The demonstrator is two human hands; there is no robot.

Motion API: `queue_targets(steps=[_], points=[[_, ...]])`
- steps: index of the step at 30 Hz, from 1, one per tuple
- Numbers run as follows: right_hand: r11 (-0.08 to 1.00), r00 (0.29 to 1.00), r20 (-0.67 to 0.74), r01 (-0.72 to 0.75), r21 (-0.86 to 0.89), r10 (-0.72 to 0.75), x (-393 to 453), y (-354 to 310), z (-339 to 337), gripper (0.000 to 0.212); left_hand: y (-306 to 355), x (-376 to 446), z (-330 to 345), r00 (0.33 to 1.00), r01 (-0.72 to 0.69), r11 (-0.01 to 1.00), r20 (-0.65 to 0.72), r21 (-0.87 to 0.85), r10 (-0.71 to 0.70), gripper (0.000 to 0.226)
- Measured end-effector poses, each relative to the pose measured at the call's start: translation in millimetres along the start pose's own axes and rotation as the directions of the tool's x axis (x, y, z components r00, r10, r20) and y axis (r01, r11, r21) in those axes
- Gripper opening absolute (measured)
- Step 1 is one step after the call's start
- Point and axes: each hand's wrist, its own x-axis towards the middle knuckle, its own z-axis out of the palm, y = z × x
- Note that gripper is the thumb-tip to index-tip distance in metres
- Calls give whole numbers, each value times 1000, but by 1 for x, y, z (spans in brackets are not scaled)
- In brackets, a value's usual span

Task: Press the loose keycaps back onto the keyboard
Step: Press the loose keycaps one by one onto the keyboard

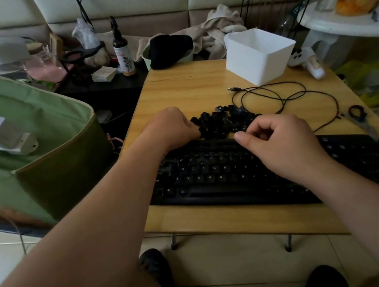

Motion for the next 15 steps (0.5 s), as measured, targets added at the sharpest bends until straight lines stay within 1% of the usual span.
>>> queue_targets(steps=[3,6,9,11,13,15], points=[[1000,1000,3,-4,8,4,0,1,0,27,-2,-4,-2,1000,-3,1000,8,-11,3,10],[1000,1000,-2,-6,25,6,0,0,0,28,-3,-8,0,1000,-12,999,-28,-31,11,5],[1000,1000,-1,-3,26,3,0,-1,2,28,-1,-9,2,997,-4,998,-77,-60,0,18],[1000,1000,0,7,27,-7,0,-1,3,29,2,-9,4,996,-18,1000,-84,-13,17,25],[1000,1000,-2,17,24,-17,0,-1,6,29,5,-9,4,997,-20,999,-69,31,22,24],[1000,1000,-6,18,24,-18,0,-1,8,30,5,-8,4,999,-18,999,-44,38,19,19]])
